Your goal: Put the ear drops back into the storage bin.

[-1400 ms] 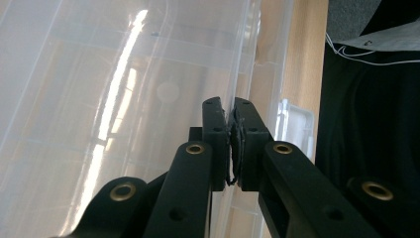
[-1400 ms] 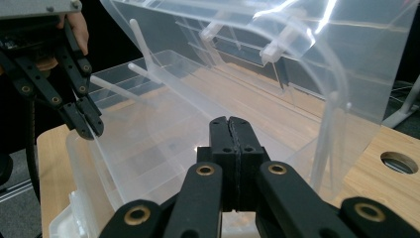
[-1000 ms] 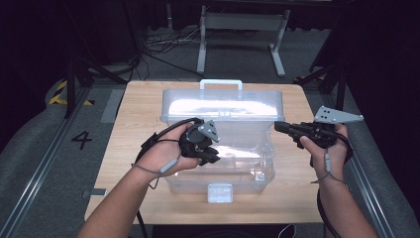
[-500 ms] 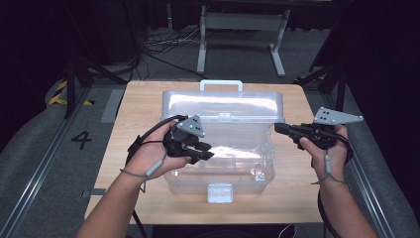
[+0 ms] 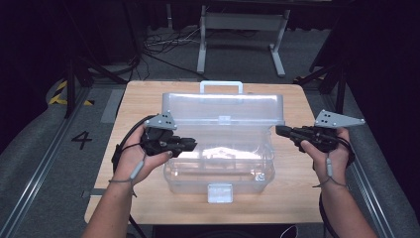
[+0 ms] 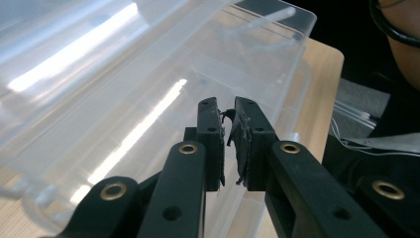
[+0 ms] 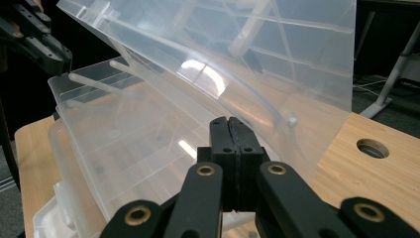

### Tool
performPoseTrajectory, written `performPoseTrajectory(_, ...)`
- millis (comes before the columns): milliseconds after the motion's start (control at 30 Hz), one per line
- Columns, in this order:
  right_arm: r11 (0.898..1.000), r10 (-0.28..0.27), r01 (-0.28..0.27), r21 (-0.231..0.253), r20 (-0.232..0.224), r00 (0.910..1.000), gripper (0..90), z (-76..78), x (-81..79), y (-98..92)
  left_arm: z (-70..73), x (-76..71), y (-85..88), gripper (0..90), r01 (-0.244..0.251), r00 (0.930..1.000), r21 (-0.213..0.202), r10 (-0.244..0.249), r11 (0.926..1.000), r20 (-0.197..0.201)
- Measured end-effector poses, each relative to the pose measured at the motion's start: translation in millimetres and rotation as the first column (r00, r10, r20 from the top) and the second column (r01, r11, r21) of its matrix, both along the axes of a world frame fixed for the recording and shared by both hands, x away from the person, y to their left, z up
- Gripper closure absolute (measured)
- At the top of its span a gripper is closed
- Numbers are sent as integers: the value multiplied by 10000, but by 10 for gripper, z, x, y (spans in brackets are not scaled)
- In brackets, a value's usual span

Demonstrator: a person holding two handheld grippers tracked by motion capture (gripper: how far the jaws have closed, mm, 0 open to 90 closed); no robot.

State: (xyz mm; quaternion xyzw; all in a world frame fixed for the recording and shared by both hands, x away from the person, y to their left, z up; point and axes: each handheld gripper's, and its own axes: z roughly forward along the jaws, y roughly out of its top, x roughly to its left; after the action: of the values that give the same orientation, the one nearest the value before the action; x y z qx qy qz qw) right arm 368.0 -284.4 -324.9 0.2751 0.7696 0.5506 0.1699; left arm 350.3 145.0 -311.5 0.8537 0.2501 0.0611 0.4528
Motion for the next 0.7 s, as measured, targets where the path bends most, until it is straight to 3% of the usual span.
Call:
performPoseTrajectory(200, 10000, -4, 3, -75, -39, 10000, 900, -8, -20, 1, -32, -28, 147, 871, -599, 9981, -387, 603, 9975, 92)
performPoseTrajectory(300, 9998, 26, -27, -192, -53, 10000, 900, -10, -35, 1, -88, -47, 228, 879, -1594, 9871, -251, 1597, 9869, 133)
performPoseTrajectory(367, 9997, 57, -58, -237, -45, 10000, 900, -17, -43, 1, -109, -49, 276, 885, -1975, 9802, -292, 1979, 9799, 113)
performPoseTrajectory(567, 9990, 119, -122, -422, -68, 9999, 900, -21, -65, 2, -107, -50, 358, 891, -2370, 9709, -499, 2384, 9702, 236)
performPoseTrajectory(700, 9984, 193, -205, -531, -226, 9996, 900, -20, -74, 5, -117, -38, 379, 891, -2462, 9686, -571, 2478, 9675, 222)
